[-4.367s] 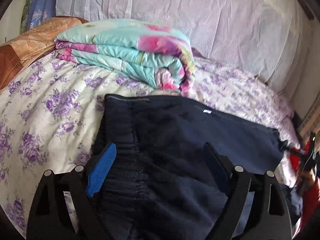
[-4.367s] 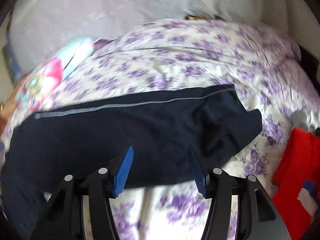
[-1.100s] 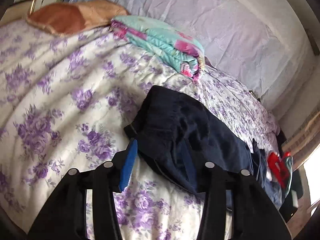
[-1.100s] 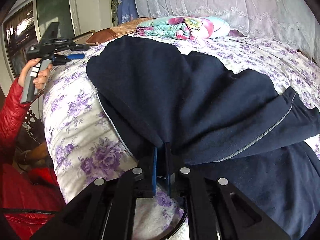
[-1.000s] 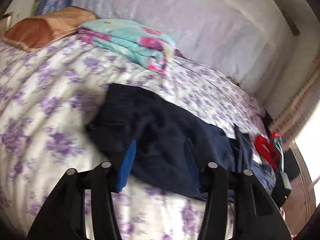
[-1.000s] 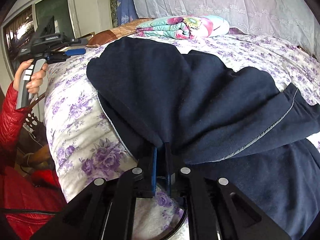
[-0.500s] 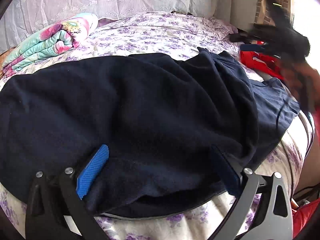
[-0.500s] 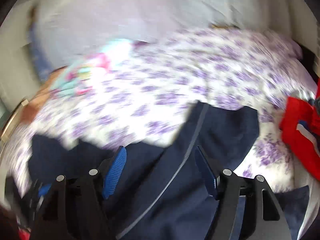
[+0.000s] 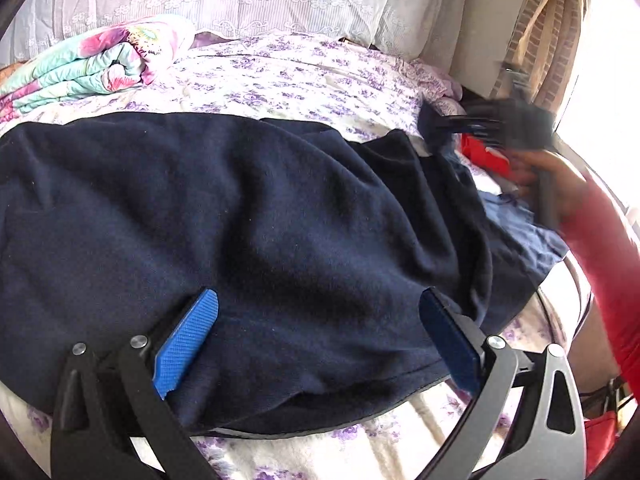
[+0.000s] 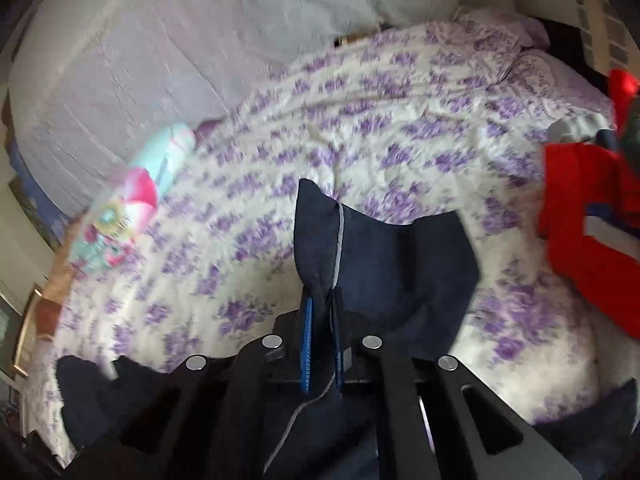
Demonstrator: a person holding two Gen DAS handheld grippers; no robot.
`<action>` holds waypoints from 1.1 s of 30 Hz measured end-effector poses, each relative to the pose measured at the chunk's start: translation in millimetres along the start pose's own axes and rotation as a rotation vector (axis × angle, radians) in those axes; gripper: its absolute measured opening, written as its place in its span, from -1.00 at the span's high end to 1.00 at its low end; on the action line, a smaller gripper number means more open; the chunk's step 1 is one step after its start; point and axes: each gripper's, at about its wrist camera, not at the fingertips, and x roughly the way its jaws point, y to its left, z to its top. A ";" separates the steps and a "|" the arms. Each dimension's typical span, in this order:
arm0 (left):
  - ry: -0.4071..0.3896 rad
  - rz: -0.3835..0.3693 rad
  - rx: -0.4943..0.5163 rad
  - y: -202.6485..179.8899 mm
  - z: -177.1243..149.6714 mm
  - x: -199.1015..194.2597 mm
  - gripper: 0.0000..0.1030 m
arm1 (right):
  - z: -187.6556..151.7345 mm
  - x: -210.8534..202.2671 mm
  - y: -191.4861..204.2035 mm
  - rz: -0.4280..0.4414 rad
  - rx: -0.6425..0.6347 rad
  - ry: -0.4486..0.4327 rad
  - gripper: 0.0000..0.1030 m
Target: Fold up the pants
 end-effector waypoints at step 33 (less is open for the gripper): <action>0.117 -0.058 0.102 -58.1 1.5 16.7 -0.90 | -170.6 -101.7 -79.1 0.256 0.093 0.189 0.30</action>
